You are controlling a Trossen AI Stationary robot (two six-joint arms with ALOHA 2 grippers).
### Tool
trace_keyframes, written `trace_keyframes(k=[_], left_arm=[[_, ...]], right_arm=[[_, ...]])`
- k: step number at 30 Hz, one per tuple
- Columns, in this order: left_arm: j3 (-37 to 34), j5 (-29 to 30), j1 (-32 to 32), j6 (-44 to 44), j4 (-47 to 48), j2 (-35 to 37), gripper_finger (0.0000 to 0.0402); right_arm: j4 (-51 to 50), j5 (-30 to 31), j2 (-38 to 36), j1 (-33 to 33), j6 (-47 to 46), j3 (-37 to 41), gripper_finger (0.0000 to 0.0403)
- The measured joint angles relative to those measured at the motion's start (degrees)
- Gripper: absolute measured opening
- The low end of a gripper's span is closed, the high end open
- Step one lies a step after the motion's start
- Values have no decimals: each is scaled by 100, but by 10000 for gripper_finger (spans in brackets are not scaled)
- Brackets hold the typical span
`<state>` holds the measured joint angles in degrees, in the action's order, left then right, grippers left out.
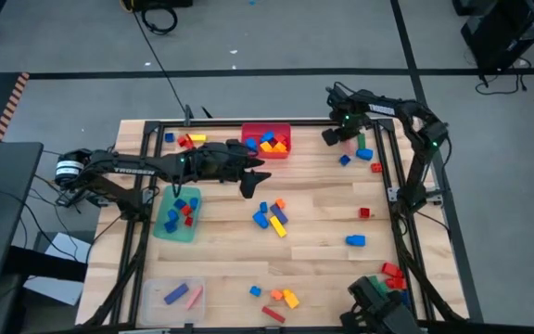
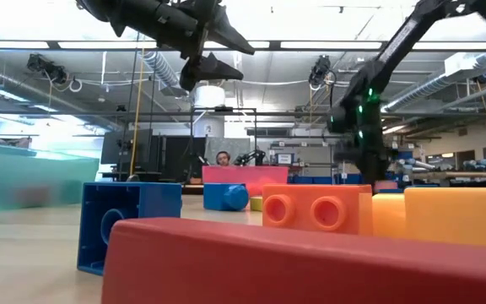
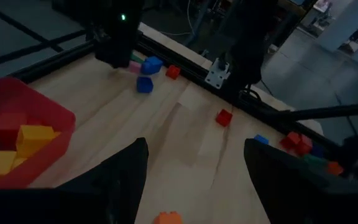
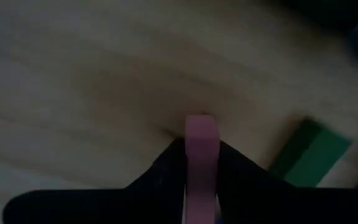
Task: Sort blocks by size
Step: Put the pink rectangle block into the transparent bin
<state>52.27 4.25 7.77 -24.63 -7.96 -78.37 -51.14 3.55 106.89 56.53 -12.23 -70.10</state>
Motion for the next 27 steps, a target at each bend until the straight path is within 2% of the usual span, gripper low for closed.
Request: trace_keyframes(k=[4, 8, 15, 22, 27], left_arm=[[0, 0, 0, 561, -27, 0, 273], [0, 2, 0, 867, -73, 0, 273], [2, 30, 12, 960, -145, 0, 273], [2, 58, 85, 1093, -203, 0, 273], [2, -529, -45, 1099, -590, 0, 273]], right_arm=[[-152, 207, -787, -227, -225, -14, 70], [-355, 230, -1789, -737, -672, -16, 70], [-131, 312, -3293, -2417, -1833, -16, 70], [741, 1552, -3938, -4433, -2886, -18, 70], [1679, 2444, -3841, -5607, -2932, -18, 70]])
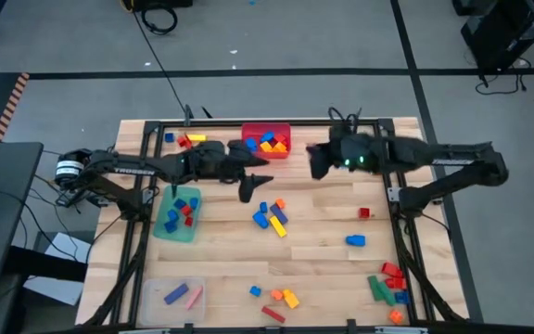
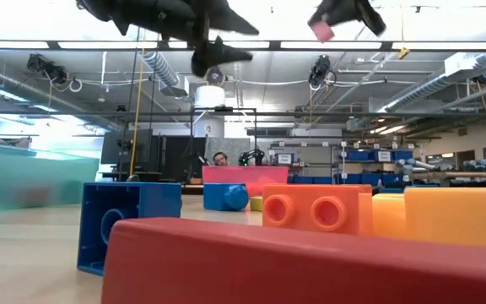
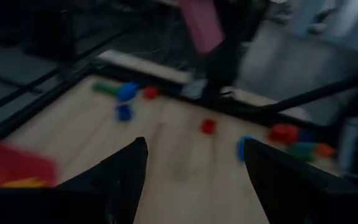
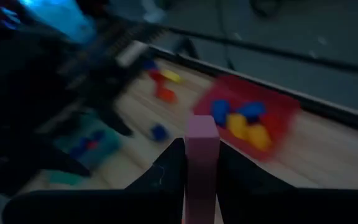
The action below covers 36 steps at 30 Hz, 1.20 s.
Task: Sort blocks by size
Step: Put the pink rectangle block into the transparent bin
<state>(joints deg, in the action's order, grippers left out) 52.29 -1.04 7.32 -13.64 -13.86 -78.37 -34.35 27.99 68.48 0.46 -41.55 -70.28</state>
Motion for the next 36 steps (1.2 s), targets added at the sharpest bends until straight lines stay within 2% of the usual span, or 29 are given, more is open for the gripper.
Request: trace_keyframes(k=[4, 7, 14, 17, 22, 25, 29, 34, 36], left_arm=[[0, -127, -244, 133, -349, 0, 273], [2, -211, -395, 158, -706, 0, 273], [7, -517, -546, 111, -1221, 0, 271], [7, -640, -584, -213, -1277, 0, 260], [7, -682, -595, -344, -1274, 0, 223], [7, -682, -599, -371, -1292, 0, 190], [7, -683, -599, -742, -1320, 0, 135], [7, -817, -607, -738, -1370, 0, 61], [7, -908, -610, -740, -1382, 0, 58]], right_arm=[[943, 492, 321, -660, 448, 0, 70], [1742, 536, 559, -904, 780, 0, 70], [2972, 288, 1062, -1065, 1380, 0, 70], [3254, 62, 1250, -1057, 1508, 0, 70], [3842, -253, 1479, -1059, 1798, 0, 70], [3843, -323, 1500, -1056, 1795, 0, 70], [3863, -314, 1480, -1056, 1776, 0, 70], [3870, -402, 1483, -1056, 1718, 0, 73], [3861, -398, 1483, -1061, 1665, -2, 81]])
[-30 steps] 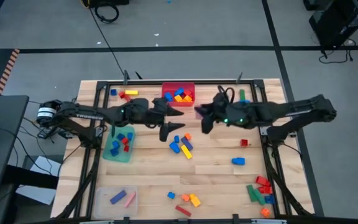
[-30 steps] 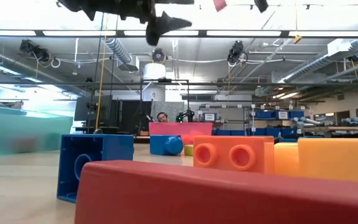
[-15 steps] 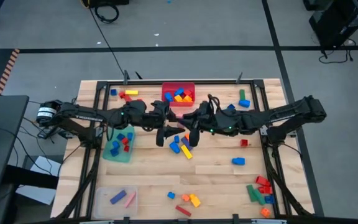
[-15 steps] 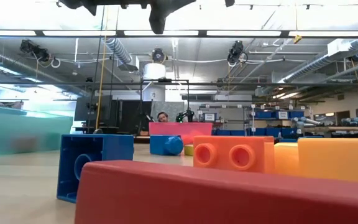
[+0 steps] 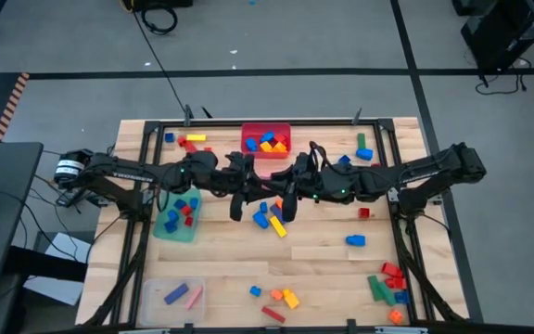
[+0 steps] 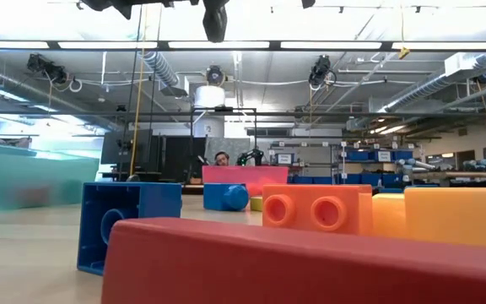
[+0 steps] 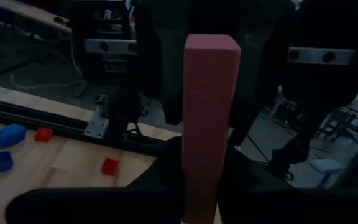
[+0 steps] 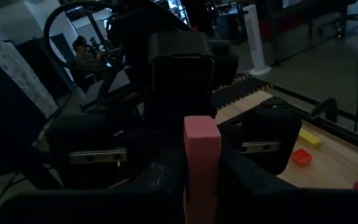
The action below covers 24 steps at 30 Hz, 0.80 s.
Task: Sort blocks by size
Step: Put the pink rectangle block into the transparent bin
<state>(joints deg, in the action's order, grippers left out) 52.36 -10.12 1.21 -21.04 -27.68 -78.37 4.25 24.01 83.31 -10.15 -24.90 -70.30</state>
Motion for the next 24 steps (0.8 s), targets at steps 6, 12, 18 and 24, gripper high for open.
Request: trace_keyframes(k=[6, 12, 18, 24], left_arm=[[-4, -5, -9, -21, 27, -2, 58], [-4, -9, -11, -19, 83, -2, 58], [-4, 57, -11, 30, 441, -2, 58], [-4, 71, -11, 136, 745, -2, 69]], right_arm=[[-47, 52, 0, 4, 92, 0, 104], [-61, 15, 0, 9, 380, 0, 116], [-85, 2, -5, 96, 478, 0, 137], [-323, -9, -225, 215, 732, 0, 167]])
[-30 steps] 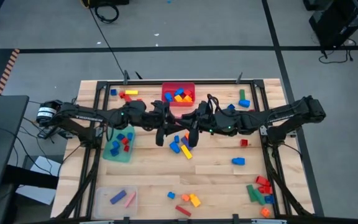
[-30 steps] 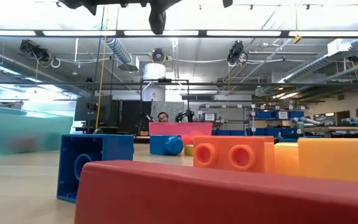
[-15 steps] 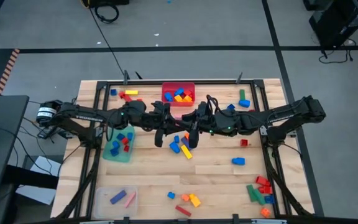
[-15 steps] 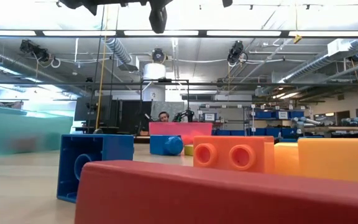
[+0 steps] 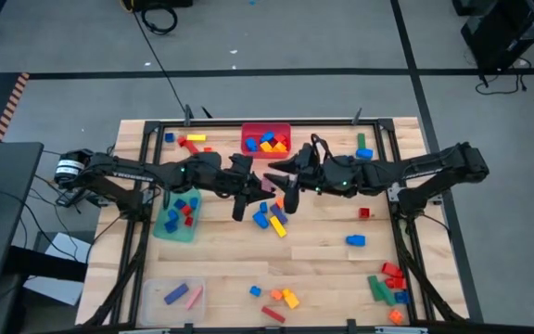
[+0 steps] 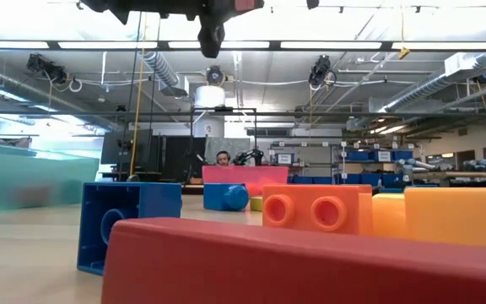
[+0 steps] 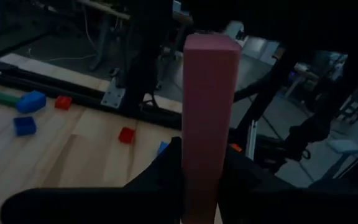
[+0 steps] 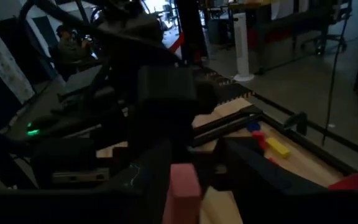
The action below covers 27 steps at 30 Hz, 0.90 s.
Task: Sort blocks by size
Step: Put the pink rectangle block into the transparent bin
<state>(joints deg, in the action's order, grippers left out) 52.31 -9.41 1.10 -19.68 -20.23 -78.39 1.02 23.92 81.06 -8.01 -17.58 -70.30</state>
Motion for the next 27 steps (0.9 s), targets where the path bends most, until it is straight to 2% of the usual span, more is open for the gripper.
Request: trace_keyframes(k=[3, 7, 11, 15, 18, 21, 24, 27], left_arm=[[107, 163, 0, 23, 424, 0, 66], [511, 621, 0, 75, 1533, 0, 59], [1216, 1077, -37, -41, 2960, 0, 59], [2104, 1638, -235, -591, 4991, 0, 59], [2554, 2359, -525, -1559, 6271, 21, 59], [2667, 2967, -971, -2719, 7099, 238, 59], [2558, 3082, -1544, -3948, 7612, 458, 59], [2345, 3078, -2207, -5172, 7655, 552, 59]], right_arm=[[-565, 24, -253, 47, 121, 0, 177], [-1795, 32, -693, 93, -80, 0, 179], [-3118, 42, -1053, 48, -620, 2, 174], [-3853, 39, -1394, -197, -1135, 379, 171], [-3881, 62, -1667, -417, -1548, 955, 172], [-3662, 90, -1935, -621, -1945, 1603, 170], [-3309, 30, -2157, -758, -2170, 2201, 169], [-2819, -196, -2337, -823, -2192, 2654, 170]])
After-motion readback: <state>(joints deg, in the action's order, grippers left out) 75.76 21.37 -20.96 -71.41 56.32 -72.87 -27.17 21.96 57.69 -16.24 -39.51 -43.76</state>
